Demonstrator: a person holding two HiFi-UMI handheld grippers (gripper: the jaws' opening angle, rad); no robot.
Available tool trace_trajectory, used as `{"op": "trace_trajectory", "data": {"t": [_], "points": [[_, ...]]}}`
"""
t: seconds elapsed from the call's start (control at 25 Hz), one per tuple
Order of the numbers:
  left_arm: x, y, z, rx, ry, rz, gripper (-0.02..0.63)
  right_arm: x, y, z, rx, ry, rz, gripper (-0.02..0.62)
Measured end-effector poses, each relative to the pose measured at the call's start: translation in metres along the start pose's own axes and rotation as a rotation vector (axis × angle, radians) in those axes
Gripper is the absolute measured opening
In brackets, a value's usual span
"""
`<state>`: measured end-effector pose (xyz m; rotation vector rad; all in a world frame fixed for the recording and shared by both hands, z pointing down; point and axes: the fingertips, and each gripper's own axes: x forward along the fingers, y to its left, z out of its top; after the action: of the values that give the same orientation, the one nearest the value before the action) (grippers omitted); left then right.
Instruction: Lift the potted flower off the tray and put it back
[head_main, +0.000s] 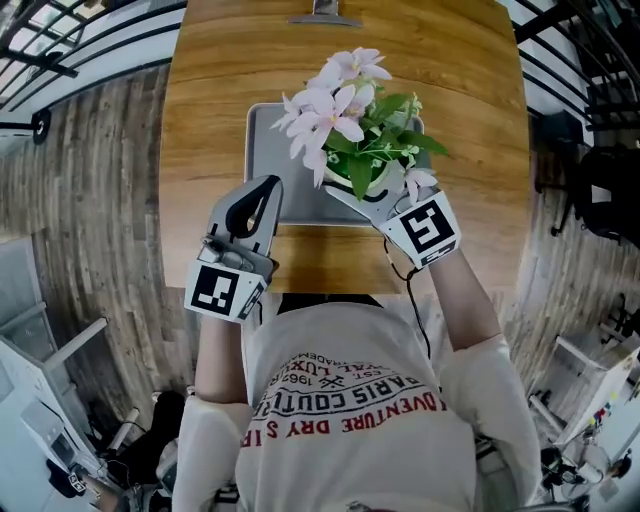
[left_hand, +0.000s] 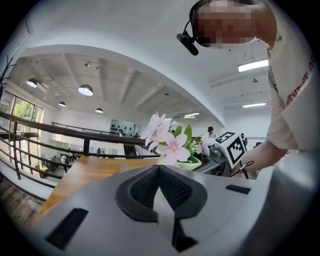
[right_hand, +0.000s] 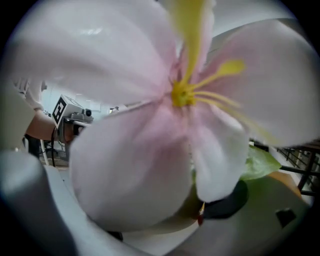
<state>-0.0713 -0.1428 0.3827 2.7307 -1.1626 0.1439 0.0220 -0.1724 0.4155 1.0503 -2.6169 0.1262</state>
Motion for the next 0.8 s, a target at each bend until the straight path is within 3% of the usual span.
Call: {"op": "trace_trajectory", "data": {"t": [0.32, 0.6, 0.8], "points": [[0.02, -0.01, 0.069, 0.081, -0.076, 0.012, 0.012, -0.076, -0.047, 0.047, -0.002, -0.032, -0.22, 0.503], [0.016, -0.022, 0.105, 0.17, -0.119, -0.003, 0.012, -0.132, -0.064, 0.083, -0.031, -0.103, -0.383, 0.502], [0.01, -0.025, 0.12, 0.185, -0.14, 0.007, 0.012, -0.161, -0.066, 0.087, -0.003, -0.142, -0.455, 0.503]]}}
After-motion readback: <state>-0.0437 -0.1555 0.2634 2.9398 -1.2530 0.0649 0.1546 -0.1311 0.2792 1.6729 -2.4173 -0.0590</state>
